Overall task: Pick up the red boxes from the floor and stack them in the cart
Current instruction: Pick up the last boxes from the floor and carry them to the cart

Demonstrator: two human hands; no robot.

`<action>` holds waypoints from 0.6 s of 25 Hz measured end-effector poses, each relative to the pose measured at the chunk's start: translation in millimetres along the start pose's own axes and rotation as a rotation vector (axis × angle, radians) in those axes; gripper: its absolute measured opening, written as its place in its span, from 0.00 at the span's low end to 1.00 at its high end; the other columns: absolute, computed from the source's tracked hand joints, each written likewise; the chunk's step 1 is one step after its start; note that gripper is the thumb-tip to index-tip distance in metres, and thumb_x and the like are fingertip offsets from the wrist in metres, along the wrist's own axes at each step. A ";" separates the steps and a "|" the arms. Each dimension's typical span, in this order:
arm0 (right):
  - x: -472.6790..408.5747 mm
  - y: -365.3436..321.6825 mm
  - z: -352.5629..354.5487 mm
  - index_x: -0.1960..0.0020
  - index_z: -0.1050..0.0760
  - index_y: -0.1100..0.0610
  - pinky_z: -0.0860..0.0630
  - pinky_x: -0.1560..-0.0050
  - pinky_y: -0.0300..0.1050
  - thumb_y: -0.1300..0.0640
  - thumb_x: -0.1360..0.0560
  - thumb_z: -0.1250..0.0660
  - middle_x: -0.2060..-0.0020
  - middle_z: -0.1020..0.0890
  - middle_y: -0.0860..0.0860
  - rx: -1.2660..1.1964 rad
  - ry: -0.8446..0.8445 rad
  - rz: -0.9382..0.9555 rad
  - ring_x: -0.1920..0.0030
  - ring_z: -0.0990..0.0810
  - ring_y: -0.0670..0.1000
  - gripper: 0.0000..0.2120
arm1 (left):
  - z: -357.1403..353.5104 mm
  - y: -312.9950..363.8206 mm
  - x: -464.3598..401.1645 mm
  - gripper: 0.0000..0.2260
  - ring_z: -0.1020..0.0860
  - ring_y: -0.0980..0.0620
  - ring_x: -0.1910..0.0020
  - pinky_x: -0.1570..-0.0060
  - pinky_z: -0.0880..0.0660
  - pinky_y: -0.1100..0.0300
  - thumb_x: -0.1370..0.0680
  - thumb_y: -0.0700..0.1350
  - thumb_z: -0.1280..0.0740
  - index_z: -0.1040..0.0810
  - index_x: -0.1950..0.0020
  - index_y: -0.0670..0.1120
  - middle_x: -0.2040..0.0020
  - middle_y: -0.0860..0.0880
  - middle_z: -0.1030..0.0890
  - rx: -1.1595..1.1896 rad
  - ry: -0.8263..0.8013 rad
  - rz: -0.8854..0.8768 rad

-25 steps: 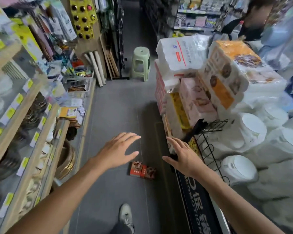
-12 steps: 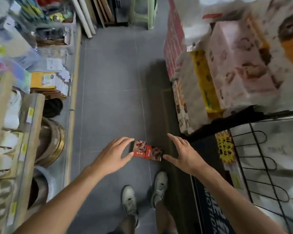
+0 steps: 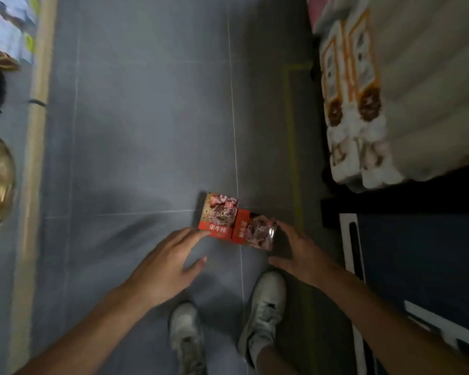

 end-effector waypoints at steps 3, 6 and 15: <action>-68.5 27.6 -29.4 0.20 0.38 0.54 0.32 0.27 0.53 0.52 0.31 0.20 0.26 0.29 0.56 0.068 0.029 0.043 0.26 0.30 0.59 0.45 | -48.3 -40.5 -30.8 0.26 0.30 0.58 0.31 0.34 0.37 0.69 0.24 0.62 0.43 0.33 0.26 0.56 0.31 0.57 0.27 0.008 -0.009 0.019; -135.2 33.7 -49.0 0.18 0.45 0.54 0.36 0.25 0.55 0.44 0.32 0.19 0.22 0.36 0.55 0.184 0.022 0.102 0.23 0.37 0.59 0.52 | -83.6 -76.5 -55.1 0.27 0.30 0.57 0.30 0.34 0.33 0.63 0.24 0.62 0.43 0.34 0.25 0.57 0.30 0.57 0.28 -0.001 0.001 0.038; -229.4 72.3 -99.0 0.21 0.43 0.38 0.30 0.29 0.61 0.42 0.47 0.14 0.25 0.32 0.47 0.246 -0.154 0.156 0.26 0.34 0.54 0.61 | -126.1 -138.0 -79.7 0.27 0.34 0.60 0.28 0.31 0.35 0.63 0.23 0.57 0.40 0.35 0.24 0.57 0.27 0.60 0.34 0.042 0.007 0.041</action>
Point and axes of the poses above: each hand's wrist, its own x-axis away from the middle knuckle, its own z-axis out of the back of the hand, y = z × x, the point moved 7 cm from there along -x, towards the middle knuckle
